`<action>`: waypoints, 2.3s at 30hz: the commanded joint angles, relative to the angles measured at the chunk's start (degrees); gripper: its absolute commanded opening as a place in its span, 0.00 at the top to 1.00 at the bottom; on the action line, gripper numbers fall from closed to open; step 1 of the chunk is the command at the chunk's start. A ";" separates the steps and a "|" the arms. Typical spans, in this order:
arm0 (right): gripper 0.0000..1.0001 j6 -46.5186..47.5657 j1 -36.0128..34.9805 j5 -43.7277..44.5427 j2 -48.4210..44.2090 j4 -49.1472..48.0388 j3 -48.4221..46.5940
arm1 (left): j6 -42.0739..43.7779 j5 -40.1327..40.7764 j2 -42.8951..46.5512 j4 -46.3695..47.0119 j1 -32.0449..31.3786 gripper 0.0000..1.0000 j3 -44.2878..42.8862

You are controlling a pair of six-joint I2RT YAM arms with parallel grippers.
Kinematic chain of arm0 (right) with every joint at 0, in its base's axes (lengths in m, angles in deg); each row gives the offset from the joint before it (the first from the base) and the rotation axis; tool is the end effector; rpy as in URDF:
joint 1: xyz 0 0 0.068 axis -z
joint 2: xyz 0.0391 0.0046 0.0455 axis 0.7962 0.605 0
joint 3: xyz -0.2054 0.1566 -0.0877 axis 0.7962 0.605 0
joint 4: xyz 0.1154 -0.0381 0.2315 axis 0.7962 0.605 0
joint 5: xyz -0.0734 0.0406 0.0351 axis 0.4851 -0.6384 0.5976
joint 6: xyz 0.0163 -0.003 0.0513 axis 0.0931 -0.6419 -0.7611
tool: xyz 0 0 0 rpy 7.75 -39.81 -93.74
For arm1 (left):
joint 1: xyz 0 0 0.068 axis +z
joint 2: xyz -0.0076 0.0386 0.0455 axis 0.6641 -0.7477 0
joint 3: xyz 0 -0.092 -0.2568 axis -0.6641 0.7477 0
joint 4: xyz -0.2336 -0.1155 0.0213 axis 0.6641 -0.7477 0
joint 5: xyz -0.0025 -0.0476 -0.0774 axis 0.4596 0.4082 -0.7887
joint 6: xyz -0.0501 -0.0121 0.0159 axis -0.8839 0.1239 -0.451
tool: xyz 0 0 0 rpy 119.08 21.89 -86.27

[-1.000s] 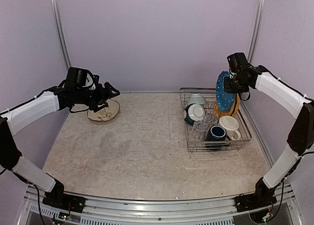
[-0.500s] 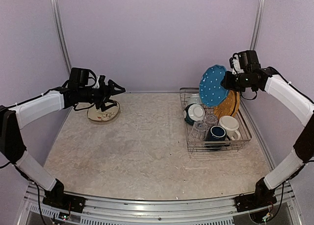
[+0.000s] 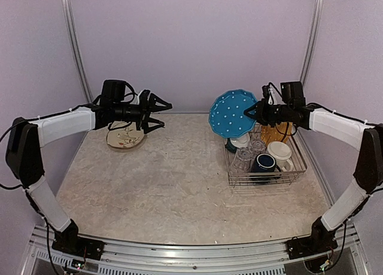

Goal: Unload the mixed dishes from the dish rack
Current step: Pass from the right arm to the left

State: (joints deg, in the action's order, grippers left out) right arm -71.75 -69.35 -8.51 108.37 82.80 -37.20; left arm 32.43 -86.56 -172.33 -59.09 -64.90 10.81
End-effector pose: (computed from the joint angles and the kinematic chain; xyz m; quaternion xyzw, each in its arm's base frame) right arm 0.3411 0.1184 0.3089 0.0482 0.8379 0.4134 0.3530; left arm 0.3456 -0.1756 0.3000 -0.0140 0.8052 -0.5594 0.1961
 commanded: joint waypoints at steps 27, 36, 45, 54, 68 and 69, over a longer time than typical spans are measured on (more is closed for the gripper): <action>1.00 -11.98 -10.74 -12.18 8.85 -25.48 -0.87 | -13.90 -7.69 -17.11 14.60 -5.85 0.44 -6.69; 1.00 -13.07 -11.72 -13.34 10.06 -26.88 -1.21 | -13.95 -6.80 -17.56 14.94 -5.63 0.50 -6.77; 1.00 -12.21 -12.07 -12.77 10.00 -25.37 -1.22 | -14.85 -6.38 -16.23 18.20 -4.59 0.89 -4.39; 0.83 -10.19 -12.07 -11.91 10.06 -22.74 -1.53 | -16.75 -6.48 -13.94 20.65 -3.05 1.00 -1.28; 0.15 -5.43 -12.07 -8.12 8.92 -17.00 -2.02 | -15.74 -5.18 -9.37 18.01 -1.06 1.00 1.96; 0.12 -4.68 -12.07 -7.40 8.61 -15.77 -2.20 | -15.31 -4.86 -9.03 17.43 -0.65 1.00 2.39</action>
State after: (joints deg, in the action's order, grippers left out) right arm -80.34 -80.89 -17.98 119.15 64.44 -37.35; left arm 16.48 -91.37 -186.78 -44.27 -66.73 12.71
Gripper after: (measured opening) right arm 0.838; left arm 0.150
